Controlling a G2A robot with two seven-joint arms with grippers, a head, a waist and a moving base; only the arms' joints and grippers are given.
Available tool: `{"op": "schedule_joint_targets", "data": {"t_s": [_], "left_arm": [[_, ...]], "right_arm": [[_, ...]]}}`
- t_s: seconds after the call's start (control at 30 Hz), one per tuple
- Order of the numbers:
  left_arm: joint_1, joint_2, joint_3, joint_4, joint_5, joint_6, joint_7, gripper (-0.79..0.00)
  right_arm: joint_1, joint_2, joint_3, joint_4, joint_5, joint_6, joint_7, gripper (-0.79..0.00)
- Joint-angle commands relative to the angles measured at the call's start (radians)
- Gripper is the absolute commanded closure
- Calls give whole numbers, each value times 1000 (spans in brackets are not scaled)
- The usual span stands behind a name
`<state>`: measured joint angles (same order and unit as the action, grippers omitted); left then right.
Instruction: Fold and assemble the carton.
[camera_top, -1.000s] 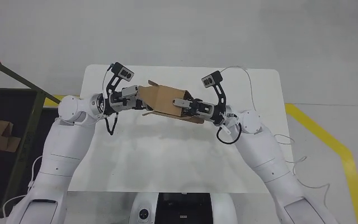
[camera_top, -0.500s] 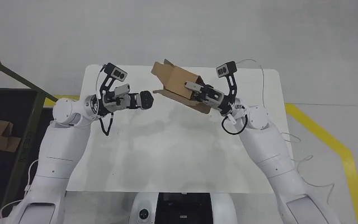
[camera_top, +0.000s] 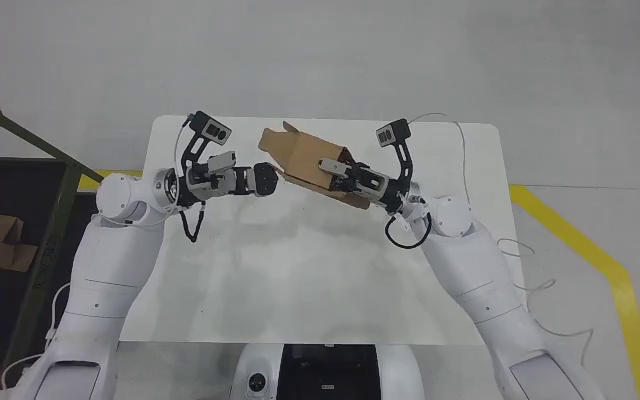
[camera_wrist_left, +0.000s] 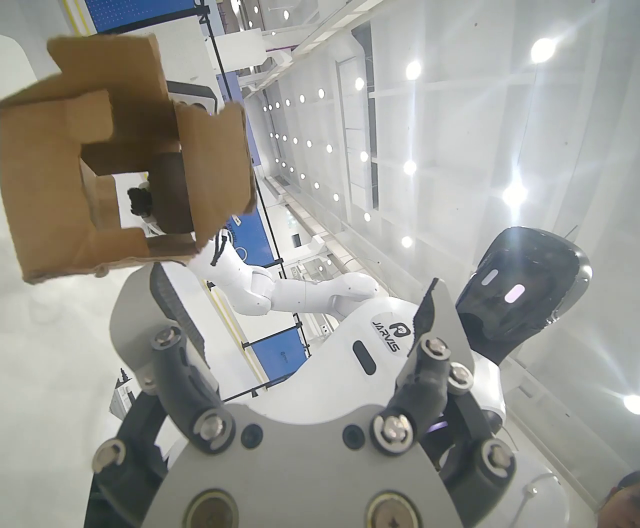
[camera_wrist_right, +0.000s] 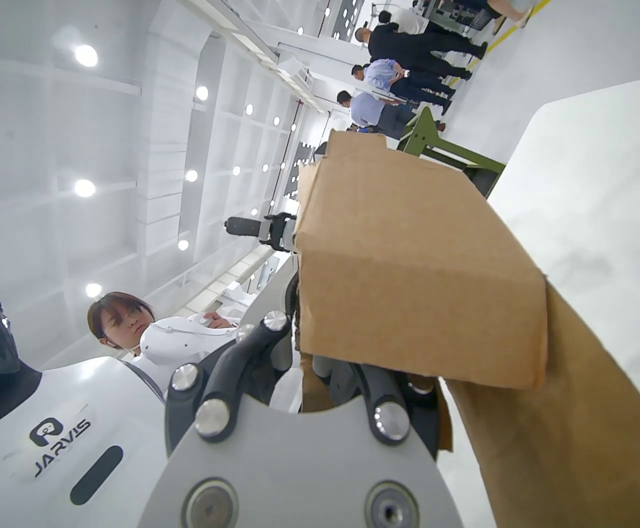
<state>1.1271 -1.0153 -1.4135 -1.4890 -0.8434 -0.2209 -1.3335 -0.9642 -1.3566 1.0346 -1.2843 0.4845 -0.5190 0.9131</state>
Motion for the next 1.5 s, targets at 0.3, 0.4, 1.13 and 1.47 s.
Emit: {"op": "schedule_joint_targets", "data": {"t_s": [0.3,0.4,1.13,1.47], "left_arm": [[-20,-5,25,15,1,9,-4,-785],[-28,-7,34,18,4,11,-7,-785],[-26,-2,-23,34,-12,-3,11,-785],[-48,-1,-54,36,-14,-18,39,-785]], "right_arm": [[-12,0,-13,-34,41,20,51,0],[-10,-1,-19,-36,49,26,67,0],[-9,-2,1,-5,198,75,145,0],[-26,-1,-16,-16,214,77,240,0]]}}
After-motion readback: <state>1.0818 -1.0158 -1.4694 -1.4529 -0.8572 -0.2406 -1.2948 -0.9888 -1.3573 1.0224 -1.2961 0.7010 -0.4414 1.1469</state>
